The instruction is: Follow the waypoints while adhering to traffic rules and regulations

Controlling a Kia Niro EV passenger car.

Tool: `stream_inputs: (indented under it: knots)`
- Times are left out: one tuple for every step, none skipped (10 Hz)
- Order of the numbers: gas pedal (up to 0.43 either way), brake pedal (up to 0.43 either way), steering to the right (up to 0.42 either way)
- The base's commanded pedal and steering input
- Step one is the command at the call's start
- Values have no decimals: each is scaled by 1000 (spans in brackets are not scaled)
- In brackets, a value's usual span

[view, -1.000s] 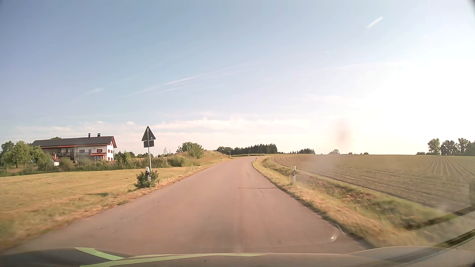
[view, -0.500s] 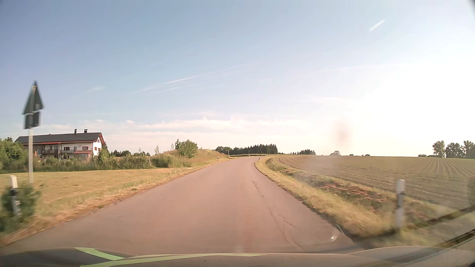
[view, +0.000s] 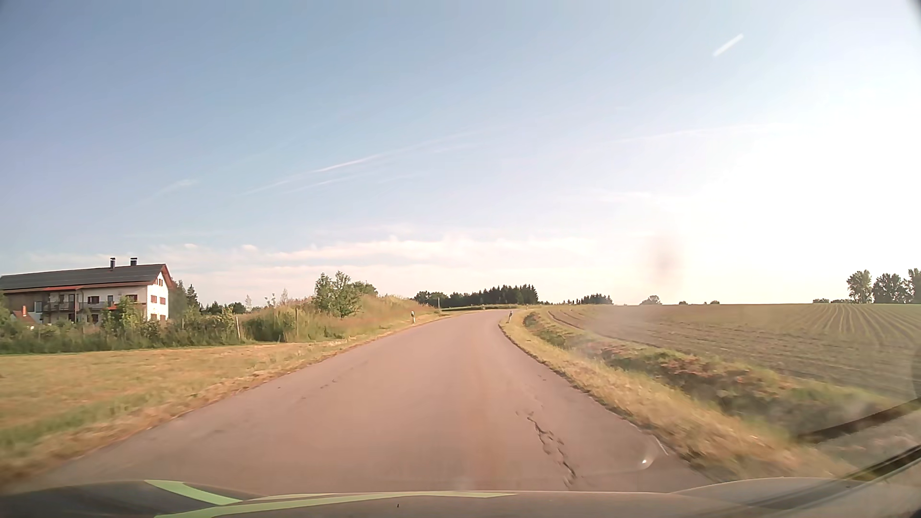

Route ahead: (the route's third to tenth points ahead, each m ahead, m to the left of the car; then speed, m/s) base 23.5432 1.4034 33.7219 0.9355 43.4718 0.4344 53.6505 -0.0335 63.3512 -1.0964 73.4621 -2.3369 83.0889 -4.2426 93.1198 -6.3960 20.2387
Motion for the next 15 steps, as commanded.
stream_inputs:
  knots:
    - [209, 0, 1]
    - [209, 0, 2]
    - [209, 0, 3]
    - [209, 0, 4]
    - [209, 0, 4]
    - [209, 0, 4]
    - [209, 0, 4]
    - [209, 0, 4]
    - [209, 0, 4]
    - [197, 0, 4]
    - [197, 0, 5]
    - [197, 0, 6]
    - [197, 0, 8]
    - [197, 0, 10]
    - [197, 0, 12]
